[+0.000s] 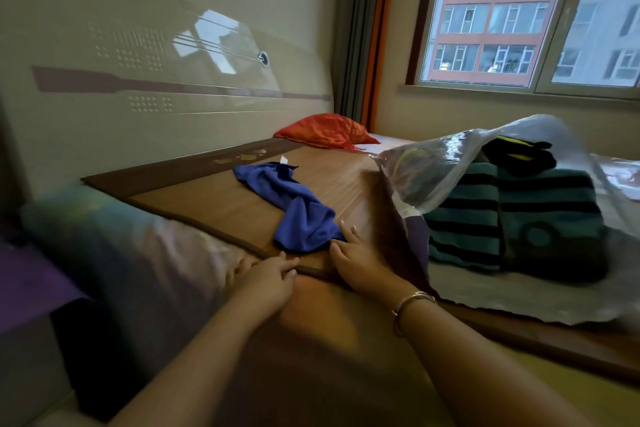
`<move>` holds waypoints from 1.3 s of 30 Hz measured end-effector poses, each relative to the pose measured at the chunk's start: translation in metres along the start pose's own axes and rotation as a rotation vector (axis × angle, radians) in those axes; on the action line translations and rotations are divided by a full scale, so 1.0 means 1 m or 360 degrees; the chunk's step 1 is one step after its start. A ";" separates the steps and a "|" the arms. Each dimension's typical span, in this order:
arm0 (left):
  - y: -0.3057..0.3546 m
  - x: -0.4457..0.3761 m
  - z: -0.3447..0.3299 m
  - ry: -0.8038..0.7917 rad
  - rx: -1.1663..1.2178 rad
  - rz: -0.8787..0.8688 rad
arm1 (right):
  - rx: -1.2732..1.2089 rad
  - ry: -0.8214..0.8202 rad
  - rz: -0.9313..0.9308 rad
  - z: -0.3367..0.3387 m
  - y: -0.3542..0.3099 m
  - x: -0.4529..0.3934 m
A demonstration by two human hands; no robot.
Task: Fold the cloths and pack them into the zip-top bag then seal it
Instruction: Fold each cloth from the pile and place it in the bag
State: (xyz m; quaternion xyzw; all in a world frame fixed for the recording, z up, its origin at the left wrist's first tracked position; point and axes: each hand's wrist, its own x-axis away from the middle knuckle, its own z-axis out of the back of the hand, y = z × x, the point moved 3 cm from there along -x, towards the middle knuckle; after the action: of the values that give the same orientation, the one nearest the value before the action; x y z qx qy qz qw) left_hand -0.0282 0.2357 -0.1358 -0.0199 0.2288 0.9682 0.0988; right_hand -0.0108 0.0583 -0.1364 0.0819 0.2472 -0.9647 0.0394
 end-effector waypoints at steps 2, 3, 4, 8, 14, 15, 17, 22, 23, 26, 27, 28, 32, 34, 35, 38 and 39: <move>-0.001 0.000 0.000 0.0018 -0.0002 -0.0002 | -0.0009 0.0009 0.0056 0.001 -0.004 -0.003; 0.000 0.001 0.000 0.0048 -0.0011 -0.0003 | -0.0096 0.0031 0.0055 0.003 -0.006 0.000; 0.002 0.003 0.000 0.0101 -0.0031 -0.0012 | -0.0215 0.0042 0.0046 0.007 -0.010 0.007; 0.018 0.027 -0.003 0.0562 -0.0059 -0.0091 | -0.0505 -0.0007 0.0036 0.023 -0.019 0.054; 0.063 0.073 0.001 0.1090 0.0522 -0.0314 | -0.0797 0.0270 -0.0061 0.068 -0.008 0.154; 0.071 0.079 0.004 0.1044 0.0555 -0.0339 | -0.0836 0.0333 -0.0048 0.079 -0.007 0.170; 0.088 0.093 0.006 0.0831 0.0754 -0.0485 | -0.0869 0.0441 -0.0029 0.102 -0.008 0.198; 0.128 0.141 0.016 0.0336 0.1536 -0.0506 | -0.1154 0.0688 -0.0212 0.148 0.002 0.256; 0.138 0.152 0.022 0.0267 0.1614 -0.0488 | -0.1202 0.0743 -0.0233 0.153 0.004 0.266; 0.164 0.179 0.035 0.0058 0.1864 -0.0471 | -0.1291 0.0931 -0.0280 0.165 0.008 0.291; 0.171 0.186 0.037 -0.0018 0.1944 -0.0460 | -0.1315 0.0998 -0.0295 0.168 0.010 0.297; 0.178 0.190 0.036 -0.0096 0.2031 -0.0437 | -0.1335 0.1061 -0.0308 0.172 0.012 0.302; 0.198 0.190 0.020 -0.0286 0.2301 -0.0221 | -0.1284 0.1115 -0.0371 0.187 0.025 0.316; 0.206 0.185 0.009 -0.0324 0.2318 -0.0157 | -0.1252 0.0917 -0.0444 0.190 0.033 0.320; 0.211 0.183 0.003 -0.0344 0.2296 -0.0163 | -0.1277 0.0762 -0.0465 0.189 0.037 0.322; 0.221 0.183 -0.012 -0.0371 0.2067 -0.0305 | -0.1328 0.0327 -0.0486 0.180 0.048 0.324; 0.223 0.183 -0.016 -0.0378 0.1987 -0.0346 | -0.1280 0.0246 -0.0437 0.177 0.050 0.324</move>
State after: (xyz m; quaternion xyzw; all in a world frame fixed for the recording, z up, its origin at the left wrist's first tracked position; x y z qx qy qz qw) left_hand -0.2519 0.0666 -0.0675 0.1256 0.7332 0.6331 0.2140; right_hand -0.3485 -0.0827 -0.0647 0.0983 0.6143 -0.7789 -0.0792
